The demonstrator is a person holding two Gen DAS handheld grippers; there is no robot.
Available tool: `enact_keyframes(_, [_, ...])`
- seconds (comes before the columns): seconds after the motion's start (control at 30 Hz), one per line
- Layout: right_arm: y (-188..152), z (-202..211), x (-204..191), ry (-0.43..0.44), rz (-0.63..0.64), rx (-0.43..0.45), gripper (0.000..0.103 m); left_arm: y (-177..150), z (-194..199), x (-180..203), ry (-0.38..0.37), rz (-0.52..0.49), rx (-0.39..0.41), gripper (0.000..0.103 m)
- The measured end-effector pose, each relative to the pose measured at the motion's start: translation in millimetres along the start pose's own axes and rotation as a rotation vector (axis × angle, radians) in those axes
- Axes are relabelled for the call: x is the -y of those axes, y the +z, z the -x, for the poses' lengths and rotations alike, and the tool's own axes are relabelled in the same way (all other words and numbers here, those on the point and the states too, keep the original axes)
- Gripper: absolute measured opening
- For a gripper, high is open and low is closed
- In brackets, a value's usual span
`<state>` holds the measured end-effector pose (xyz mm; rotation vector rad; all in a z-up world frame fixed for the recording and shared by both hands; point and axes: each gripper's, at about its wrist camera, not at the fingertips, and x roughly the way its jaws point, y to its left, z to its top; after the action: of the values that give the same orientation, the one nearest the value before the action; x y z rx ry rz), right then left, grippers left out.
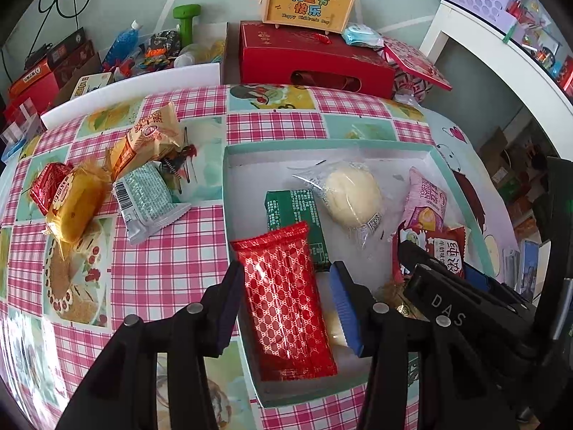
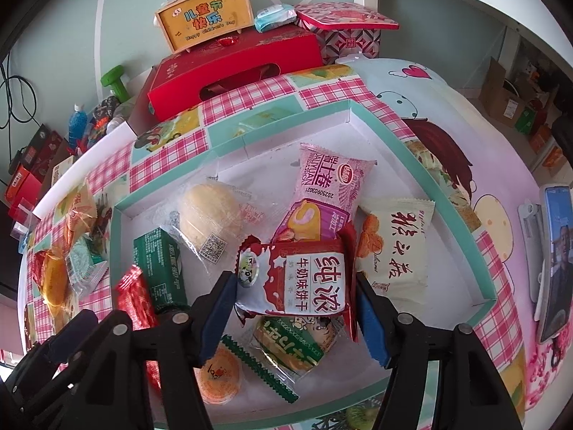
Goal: Organize snacks
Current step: 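Lower both packets into the tray and open both tools, then lift both open tools out of the tray back toward the snack pile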
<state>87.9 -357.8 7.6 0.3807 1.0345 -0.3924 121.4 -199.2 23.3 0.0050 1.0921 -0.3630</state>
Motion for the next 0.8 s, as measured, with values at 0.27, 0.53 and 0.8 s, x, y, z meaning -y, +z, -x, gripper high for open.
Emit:
enact_keyframes(0.27, [-0.2,-3.9,-0.4,-0.022,0.01,-0.009,0.085,1.5,-2.0,-12.0,0.054,0.048,-0.012,0.07])
enact_keyframes(0.53, [-1.0,-9.1,-2.4,-0.044,0.037,-0.02,0.102,-0.4,-8.5,-28.4,0.124,0.108,-0.03,0.084])
enact_keyframes(0.8, [-1.0,-8.4,-2.9,-0.061,0.051,-0.002,0.103,-2.8,-11.6,-39.0,0.234,0.119,0.007,0.092])
